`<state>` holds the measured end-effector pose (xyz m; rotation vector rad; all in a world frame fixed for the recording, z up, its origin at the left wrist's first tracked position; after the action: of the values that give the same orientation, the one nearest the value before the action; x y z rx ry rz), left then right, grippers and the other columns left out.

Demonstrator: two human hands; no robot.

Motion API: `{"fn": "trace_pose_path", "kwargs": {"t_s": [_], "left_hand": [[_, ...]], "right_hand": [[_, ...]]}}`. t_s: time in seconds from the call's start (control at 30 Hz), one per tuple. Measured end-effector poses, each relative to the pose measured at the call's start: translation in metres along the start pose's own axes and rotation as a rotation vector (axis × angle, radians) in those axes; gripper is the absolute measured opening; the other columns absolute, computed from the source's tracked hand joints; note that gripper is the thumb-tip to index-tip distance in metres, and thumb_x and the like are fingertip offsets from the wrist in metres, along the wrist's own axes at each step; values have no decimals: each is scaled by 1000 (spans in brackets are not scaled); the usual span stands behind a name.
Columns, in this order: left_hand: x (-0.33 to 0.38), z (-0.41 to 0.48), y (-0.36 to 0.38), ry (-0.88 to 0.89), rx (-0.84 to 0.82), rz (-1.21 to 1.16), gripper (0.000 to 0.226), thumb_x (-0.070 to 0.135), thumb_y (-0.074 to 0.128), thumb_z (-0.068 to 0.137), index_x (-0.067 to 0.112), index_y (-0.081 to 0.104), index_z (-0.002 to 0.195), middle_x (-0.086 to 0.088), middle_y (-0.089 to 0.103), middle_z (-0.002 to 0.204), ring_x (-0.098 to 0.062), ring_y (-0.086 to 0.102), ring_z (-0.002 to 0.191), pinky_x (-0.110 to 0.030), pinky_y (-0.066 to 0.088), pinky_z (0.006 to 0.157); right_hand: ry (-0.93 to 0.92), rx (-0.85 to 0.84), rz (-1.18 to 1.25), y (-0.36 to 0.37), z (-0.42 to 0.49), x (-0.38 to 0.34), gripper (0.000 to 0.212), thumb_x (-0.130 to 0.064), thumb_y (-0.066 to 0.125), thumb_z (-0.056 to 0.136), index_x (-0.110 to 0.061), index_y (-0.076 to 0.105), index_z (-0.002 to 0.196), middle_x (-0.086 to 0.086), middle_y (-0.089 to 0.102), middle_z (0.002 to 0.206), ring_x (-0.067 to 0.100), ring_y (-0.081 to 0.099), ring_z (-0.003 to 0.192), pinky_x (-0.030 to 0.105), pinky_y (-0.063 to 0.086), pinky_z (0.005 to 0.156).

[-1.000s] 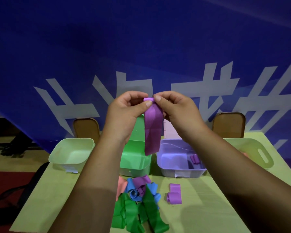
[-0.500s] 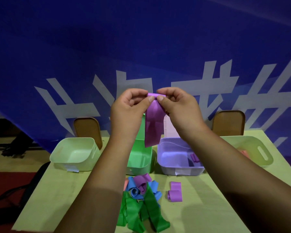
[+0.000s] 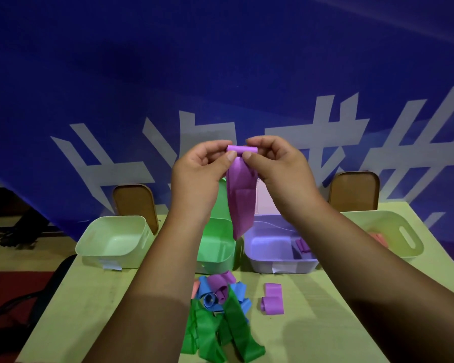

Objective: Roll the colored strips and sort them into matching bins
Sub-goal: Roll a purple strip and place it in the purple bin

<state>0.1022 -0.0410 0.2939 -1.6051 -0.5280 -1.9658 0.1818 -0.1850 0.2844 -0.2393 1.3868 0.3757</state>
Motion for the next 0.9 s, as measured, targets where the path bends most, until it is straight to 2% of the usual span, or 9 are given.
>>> {"fn": "trace_pose_path", "kwargs": {"t_s": [0.1, 0.17, 0.33, 0.43, 0.6, 0.67, 0.77, 0.9], "left_hand": [[3, -1, -1, -1, -12, -5, 22, 10, 79, 97, 24, 80, 114, 1, 83, 104, -19, 80, 101, -43, 66, 92], [3, -2, -2, 10, -24, 6, 22, 12, 79, 97, 25, 79, 115, 2, 82, 106, -19, 79, 102, -43, 66, 92], [1, -3, -2, -6, -12, -44, 24, 11, 80, 97, 20, 78, 119, -2, 83, 108, -22, 80, 104, -45, 65, 95], [-3, -4, 0, -19, -25, -68, 24, 13, 80, 97, 19, 77, 121, -3, 83, 110, -23, 80, 106, -49, 63, 100], [-4, -7, 8, 7, -57, -33, 20, 16, 77, 100, 21, 77, 119, -2, 84, 104, -23, 81, 99, -49, 64, 96], [-2, -5, 9, 14, -41, -22, 17, 17, 76, 101, 20, 77, 118, -1, 84, 101, -22, 81, 96, -49, 65, 94], [4, 0, 10, 41, -39, 62, 20, 22, 78, 100, 21, 77, 119, 3, 83, 102, -18, 81, 97, -47, 67, 92], [12, 1, 13, 104, -26, 155, 21, 30, 78, 100, 26, 77, 121, 8, 82, 103, -14, 79, 99, -44, 67, 88]], "right_hand": [[22, -25, 17, 1, -2, 1, 16, -33, 75, 101, -27, 77, 115, 0, 79, 102, 20, 76, 98, 46, 65, 91], [18, -25, 11, 1, -2, 0, 15, -34, 73, 102, -25, 78, 113, 0, 79, 100, 20, 76, 95, 48, 65, 91], [-10, 9, -44, 2, -1, -4, 13, -31, 73, 103, -24, 79, 112, -5, 79, 94, 10, 74, 85, 35, 63, 80], [-28, 38, -58, 3, 0, -5, 11, -29, 73, 102, -24, 79, 110, -4, 79, 93, 9, 73, 85, 33, 61, 79], [-65, 38, -103, -3, 2, -10, 11, -28, 73, 102, -25, 79, 111, -10, 79, 93, 3, 73, 84, 21, 61, 75], [-74, 49, -106, -5, 4, -13, 11, -30, 75, 100, -28, 80, 109, -12, 79, 96, 5, 74, 91, 26, 63, 83], [-94, 64, -181, -8, 10, -15, 15, -37, 76, 99, -34, 81, 112, -10, 78, 106, 9, 73, 102, 40, 63, 94], [-81, 77, -227, -11, 14, -21, 24, -38, 73, 101, -32, 78, 124, -8, 76, 113, 9, 74, 102, 39, 63, 95]]}}
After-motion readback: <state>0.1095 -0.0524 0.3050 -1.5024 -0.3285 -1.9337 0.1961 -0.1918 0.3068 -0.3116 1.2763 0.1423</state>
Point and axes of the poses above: each hand's wrist, its own z-axis towards the middle knuckle, its own y-axis out of the palm, x = y × z, the point moved 2 cm from there along z, towards the middle knuckle
